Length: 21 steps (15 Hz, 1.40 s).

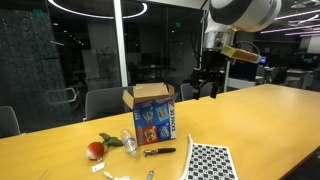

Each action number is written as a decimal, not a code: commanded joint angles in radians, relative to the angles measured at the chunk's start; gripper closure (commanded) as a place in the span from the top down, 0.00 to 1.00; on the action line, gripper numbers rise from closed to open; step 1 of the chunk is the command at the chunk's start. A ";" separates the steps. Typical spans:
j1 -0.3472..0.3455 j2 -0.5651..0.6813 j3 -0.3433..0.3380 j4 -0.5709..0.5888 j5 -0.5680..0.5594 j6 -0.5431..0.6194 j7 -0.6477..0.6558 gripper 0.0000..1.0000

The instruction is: Pick up the white cup from the table and put in the box

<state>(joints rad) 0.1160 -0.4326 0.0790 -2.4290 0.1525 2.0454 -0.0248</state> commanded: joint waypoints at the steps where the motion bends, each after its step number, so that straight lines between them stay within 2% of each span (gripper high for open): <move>1: 0.041 0.130 0.104 0.137 -0.026 0.037 0.113 1.00; 6: 0.064 0.259 0.242 0.234 -0.196 0.038 0.332 1.00; 8: 0.070 0.296 0.268 0.252 -0.268 0.029 0.426 1.00; 10: 0.083 0.334 0.275 0.267 -0.284 0.012 0.487 1.00; 14: 0.130 0.396 0.277 0.296 -0.200 -0.006 0.540 1.00; 17: 0.174 0.443 0.285 0.319 -0.106 -0.015 0.534 1.00; 19: 0.203 0.479 0.293 0.317 -0.080 -0.011 0.529 1.00; 21: 0.220 0.520 0.288 0.318 -0.119 -0.004 0.538 1.00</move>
<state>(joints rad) 0.3135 0.0202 0.3706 -2.1542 0.0470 2.0619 0.4946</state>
